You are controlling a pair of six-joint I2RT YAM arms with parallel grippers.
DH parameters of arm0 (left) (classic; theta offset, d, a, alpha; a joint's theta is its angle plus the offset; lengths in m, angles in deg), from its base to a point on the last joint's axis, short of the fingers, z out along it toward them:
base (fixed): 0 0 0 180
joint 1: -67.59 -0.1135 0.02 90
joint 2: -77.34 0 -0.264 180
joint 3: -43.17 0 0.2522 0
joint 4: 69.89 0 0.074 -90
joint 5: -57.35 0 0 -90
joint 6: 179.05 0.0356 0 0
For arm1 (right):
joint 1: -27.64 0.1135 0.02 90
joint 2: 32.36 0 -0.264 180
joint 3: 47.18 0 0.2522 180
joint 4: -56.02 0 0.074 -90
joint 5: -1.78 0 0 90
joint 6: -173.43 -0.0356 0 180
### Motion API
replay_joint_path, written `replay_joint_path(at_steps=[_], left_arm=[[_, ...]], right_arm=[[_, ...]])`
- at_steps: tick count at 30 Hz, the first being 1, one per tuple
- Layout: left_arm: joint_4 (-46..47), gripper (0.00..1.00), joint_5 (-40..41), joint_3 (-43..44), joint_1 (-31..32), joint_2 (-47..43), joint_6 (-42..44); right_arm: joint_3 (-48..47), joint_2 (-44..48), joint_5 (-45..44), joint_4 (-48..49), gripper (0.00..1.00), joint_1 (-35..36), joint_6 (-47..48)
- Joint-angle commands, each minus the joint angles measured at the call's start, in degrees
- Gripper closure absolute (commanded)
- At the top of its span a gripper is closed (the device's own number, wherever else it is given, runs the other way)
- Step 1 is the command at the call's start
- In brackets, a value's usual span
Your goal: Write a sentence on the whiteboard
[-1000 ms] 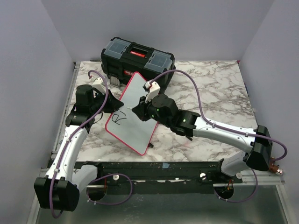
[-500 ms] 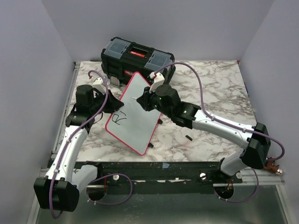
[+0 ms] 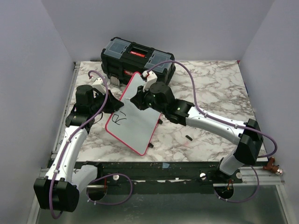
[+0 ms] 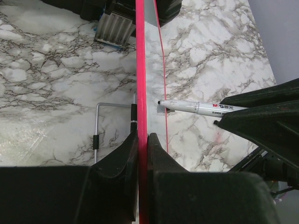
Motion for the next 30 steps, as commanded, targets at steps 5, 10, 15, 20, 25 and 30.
replay_joint_path(at_steps=[5,10,15,20,25,30], left_arm=[[-0.8,1.00,1.3,-0.5,0.5,-0.8,5.8],[-0.8,1.00,1.3,-0.5,0.5,-0.8,5.8],[-0.8,1.00,1.2,-0.5,0.5,-0.9,5.8],[-0.8,1.00,1.3,-0.5,0.5,-0.9,5.8],[-0.8,1.00,1.2,-0.6,0.5,-1.0,5.8],[-0.7,1.00,1.3,-0.6,0.5,-1.2,5.8]], right_arm=[[-1.8,-2.2,2.3,1.3,0.99,-0.6,0.7],[-1.2,-2.0,3.2,1.3,0.99,-0.5,0.3],[-0.6,-1.8,5.1,1.2,0.99,-0.5,-0.4],[0.0,-1.4,6.8,1.0,0.99,-0.6,-1.2],[0.5,-1.2,7.3,-0.1,0.99,-0.5,-1.0],[1.5,-0.9,8.5,-0.4,0.99,-0.5,-1.9]])
